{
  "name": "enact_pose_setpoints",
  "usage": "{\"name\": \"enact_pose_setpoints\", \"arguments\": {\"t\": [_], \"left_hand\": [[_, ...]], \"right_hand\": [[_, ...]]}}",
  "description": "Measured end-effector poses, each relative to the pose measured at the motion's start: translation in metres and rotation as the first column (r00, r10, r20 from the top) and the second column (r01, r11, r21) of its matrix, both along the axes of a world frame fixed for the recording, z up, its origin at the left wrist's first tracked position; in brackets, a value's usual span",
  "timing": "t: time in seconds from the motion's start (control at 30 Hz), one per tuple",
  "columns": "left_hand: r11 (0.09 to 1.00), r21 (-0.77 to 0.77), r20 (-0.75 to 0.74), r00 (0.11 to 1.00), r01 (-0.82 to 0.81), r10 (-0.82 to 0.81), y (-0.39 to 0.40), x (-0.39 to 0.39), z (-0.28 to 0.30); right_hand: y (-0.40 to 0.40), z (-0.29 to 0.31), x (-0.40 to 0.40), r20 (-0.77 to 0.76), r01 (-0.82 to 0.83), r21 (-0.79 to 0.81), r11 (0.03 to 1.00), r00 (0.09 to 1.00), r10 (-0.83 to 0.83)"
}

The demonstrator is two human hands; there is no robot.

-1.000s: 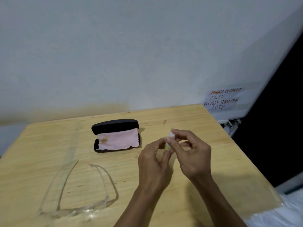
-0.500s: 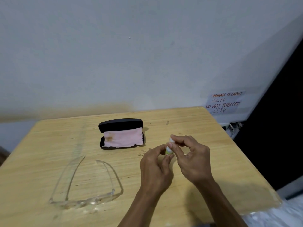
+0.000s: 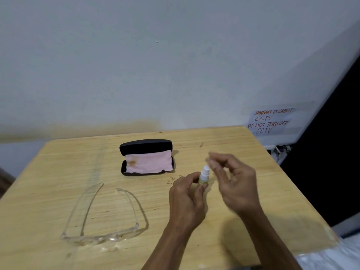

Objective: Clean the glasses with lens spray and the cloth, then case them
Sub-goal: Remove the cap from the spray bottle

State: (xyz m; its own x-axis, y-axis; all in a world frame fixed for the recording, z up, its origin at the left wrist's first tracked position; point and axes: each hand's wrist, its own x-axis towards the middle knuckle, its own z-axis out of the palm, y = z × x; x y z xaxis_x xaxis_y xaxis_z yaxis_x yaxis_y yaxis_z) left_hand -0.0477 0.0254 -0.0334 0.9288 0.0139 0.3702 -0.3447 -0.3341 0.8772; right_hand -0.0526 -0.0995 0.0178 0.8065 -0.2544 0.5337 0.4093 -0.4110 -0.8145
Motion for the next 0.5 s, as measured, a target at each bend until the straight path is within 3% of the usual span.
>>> {"name": "enact_pose_setpoints", "arguments": {"t": [0.07, 0.17, 0.33, 0.5], "left_hand": [[0.999, -0.030, -0.016, 1.000, -0.018, 0.018, 0.001, 0.000, 0.000], [0.998, -0.058, -0.034, 0.999, -0.014, 0.012, 0.001, -0.001, -0.001], [0.997, -0.069, -0.038, 0.999, -0.042, 0.039, 0.001, 0.000, -0.001], [0.999, -0.037, 0.009, 0.999, -0.035, 0.035, 0.005, 0.000, -0.002]], "right_hand": [[-0.006, 0.028, 0.002, 0.071, -0.019, 0.103, 0.995, 0.997, 0.012], [-0.019, 0.057, 0.003, 0.103, -0.003, 0.056, 0.998, 0.995, -0.003], [-0.034, 0.011, -0.002, -0.169, 0.210, -0.027, 0.977, 0.963, -0.212], [-0.036, -0.033, -0.009, -0.308, 0.255, -0.299, 0.920, 0.886, -0.346]]}}
